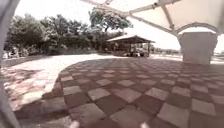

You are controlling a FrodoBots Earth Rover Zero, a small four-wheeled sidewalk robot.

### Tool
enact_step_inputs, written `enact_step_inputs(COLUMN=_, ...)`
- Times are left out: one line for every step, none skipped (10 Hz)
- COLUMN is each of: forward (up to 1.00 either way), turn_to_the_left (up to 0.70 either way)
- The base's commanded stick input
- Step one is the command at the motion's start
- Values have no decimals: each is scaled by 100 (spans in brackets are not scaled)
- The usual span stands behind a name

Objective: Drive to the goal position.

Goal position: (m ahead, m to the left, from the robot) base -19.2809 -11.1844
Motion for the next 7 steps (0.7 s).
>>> enact_step_inputs(forward=70, turn_to_the_left=0)
enact_step_inputs(forward=70, turn_to_the_left=0)
enact_step_inputs(forward=69, turn_to_the_left=-1)
enact_step_inputs(forward=67, turn_to_the_left=-12)
enact_step_inputs(forward=67, turn_to_the_left=-33)
enact_step_inputs(forward=67, turn_to_the_left=-33)
enact_step_inputs(forward=66, turn_to_the_left=-33)
